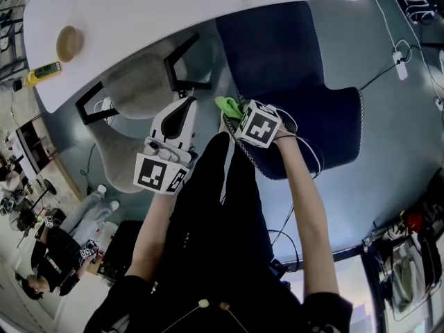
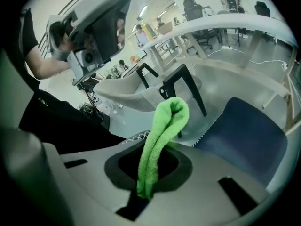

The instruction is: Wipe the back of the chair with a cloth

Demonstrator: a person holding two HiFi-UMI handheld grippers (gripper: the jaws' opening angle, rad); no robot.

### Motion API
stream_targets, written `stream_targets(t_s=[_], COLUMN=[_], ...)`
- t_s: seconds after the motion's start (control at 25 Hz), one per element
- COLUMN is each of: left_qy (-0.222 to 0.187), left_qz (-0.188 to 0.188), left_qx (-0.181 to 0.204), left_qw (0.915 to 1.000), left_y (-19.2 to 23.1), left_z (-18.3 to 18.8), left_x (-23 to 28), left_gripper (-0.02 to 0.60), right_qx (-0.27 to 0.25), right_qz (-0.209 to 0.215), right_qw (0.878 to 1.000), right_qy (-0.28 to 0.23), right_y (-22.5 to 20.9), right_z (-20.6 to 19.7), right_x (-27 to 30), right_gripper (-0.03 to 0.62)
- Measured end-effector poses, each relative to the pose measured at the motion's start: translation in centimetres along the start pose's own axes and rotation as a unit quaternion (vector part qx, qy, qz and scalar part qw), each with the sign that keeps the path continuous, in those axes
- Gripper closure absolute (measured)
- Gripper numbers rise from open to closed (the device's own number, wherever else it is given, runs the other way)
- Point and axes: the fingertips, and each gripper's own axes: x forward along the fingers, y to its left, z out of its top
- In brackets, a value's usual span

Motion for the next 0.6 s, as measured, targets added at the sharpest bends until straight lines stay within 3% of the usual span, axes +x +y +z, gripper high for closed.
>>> stream_targets(t_s=[0.24,0.4,0.6], left_qy=[0.003,0.001,0.009], left_qz=[-0.001,0.001,0.009], left_qx=[0.002,0.002,-0.001], left_qw=[1.0,1.0,0.9999], left_y=[-0.3,-0.2,0.3], left_z=[-0.1,0.1,-0.5], left_x=[0.5,0.5,0.1], left_gripper=[0.575,0.575,0.575], right_qx=[0.007,0.016,0.032], right_qz=[-0.009,-0.054,-0.148], right_qw=[0.999,0.998,0.988], right_qy=[-0.033,-0.013,0.025], right_y=[-0.7,-4.6,-11.8], right_z=[0.3,-2.6,-8.5], right_x=[-1.7,-3.9,-8.2], right_gripper=[0.576,0.576,0.576])
